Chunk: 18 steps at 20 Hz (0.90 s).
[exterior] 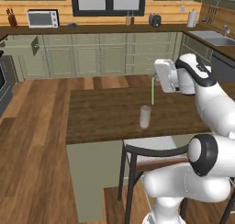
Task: Take a straw from the drawer in front and place it inside the glass cup on the dining counter.
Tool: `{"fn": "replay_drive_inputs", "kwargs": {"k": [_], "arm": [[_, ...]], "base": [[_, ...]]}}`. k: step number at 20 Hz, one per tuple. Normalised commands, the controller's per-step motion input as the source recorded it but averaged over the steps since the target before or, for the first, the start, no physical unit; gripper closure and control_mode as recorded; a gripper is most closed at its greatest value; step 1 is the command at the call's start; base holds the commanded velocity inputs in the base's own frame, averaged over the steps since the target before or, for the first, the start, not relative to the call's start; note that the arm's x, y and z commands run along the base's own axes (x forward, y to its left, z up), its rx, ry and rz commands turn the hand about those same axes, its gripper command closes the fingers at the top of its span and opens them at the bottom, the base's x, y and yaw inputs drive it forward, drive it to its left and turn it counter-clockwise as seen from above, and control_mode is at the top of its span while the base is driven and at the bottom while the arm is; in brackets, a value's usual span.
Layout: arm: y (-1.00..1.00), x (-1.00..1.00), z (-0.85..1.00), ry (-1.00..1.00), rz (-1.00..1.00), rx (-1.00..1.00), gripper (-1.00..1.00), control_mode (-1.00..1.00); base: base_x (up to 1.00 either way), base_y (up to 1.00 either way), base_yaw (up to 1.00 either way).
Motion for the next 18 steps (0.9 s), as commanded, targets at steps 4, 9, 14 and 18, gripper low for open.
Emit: {"fn": "replay_drive_inputs", "kwargs": {"k": [4, 9, 14, 18], "arm": [[-0.01, 0.3, -0.06, 0.0, -0.01, -0.01, 1.0, -1.0], [-0.04, 0.02, -0.29, 0.0, -0.01, 0.0, 1.0, -1.0], [0.0, 0.09, -0.27, 0.0, -0.01, 0.0, 1.0, -1.0], [0.0, 0.27, -0.18, 0.0, -0.01, 0.0, 1.0, -1.0]], "base": [[0.0, 0.0, 0.0], [0.0, 0.0, 0.0], [0.0, 0.0, 0.0], [0.0, 0.0, 0.0]]}}
